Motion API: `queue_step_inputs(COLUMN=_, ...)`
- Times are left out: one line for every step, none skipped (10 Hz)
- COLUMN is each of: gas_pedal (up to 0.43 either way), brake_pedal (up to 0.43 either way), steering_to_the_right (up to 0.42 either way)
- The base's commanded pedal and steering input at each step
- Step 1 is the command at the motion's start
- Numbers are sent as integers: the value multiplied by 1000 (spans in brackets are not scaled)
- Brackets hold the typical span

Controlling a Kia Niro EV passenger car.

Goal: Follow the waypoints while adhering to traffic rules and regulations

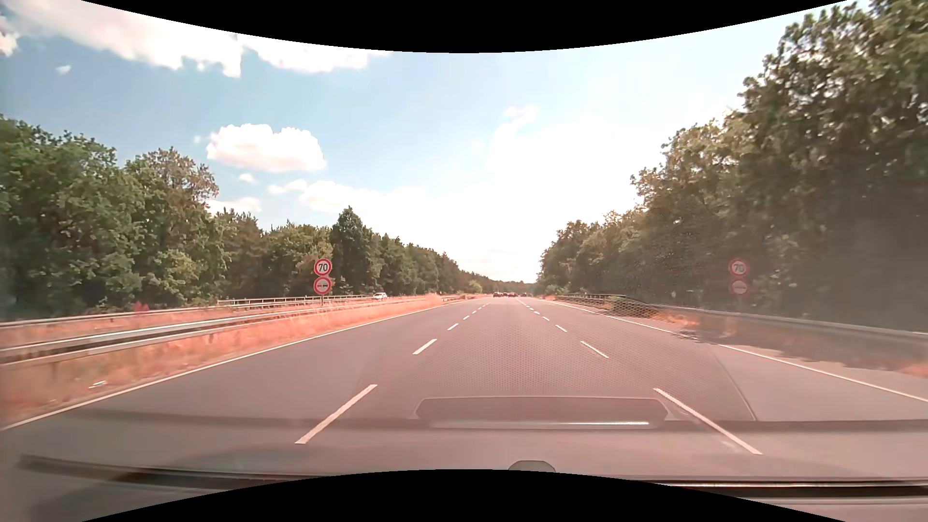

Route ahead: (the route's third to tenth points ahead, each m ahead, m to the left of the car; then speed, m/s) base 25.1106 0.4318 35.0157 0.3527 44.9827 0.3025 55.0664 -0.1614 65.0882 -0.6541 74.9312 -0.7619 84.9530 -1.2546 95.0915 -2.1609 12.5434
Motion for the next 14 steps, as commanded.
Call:
queue_step_inputs(gas_pedal=20, brake_pedal=0, steering_to_the_right=5)
queue_step_inputs(gas_pedal=20, brake_pedal=0, steering_to_the_right=5)
queue_step_inputs(gas_pedal=20, brake_pedal=0, steering_to_the_right=5)
queue_step_inputs(gas_pedal=20, brake_pedal=0, steering_to_the_right=5)
queue_step_inputs(gas_pedal=20, brake_pedal=0, steering_to_the_right=4)
queue_step_inputs(gas_pedal=20, brake_pedal=0, steering_to_the_right=4)
queue_step_inputs(gas_pedal=20, brake_pedal=0, steering_to_the_right=4)
queue_step_inputs(gas_pedal=20, brake_pedal=0, steering_to_the_right=3)
queue_step_inputs(gas_pedal=20, brake_pedal=0, steering_to_the_right=4)
queue_step_inputs(gas_pedal=20, brake_pedal=0, steering_to_the_right=3)
queue_step_inputs(gas_pedal=20, brake_pedal=0, steering_to_the_right=3)
queue_step_inputs(gas_pedal=20, brake_pedal=0, steering_to_the_right=3)
queue_step_inputs(gas_pedal=20, brake_pedal=0, steering_to_the_right=3)
queue_step_inputs(gas_pedal=20, brake_pedal=0, steering_to_the_right=2)
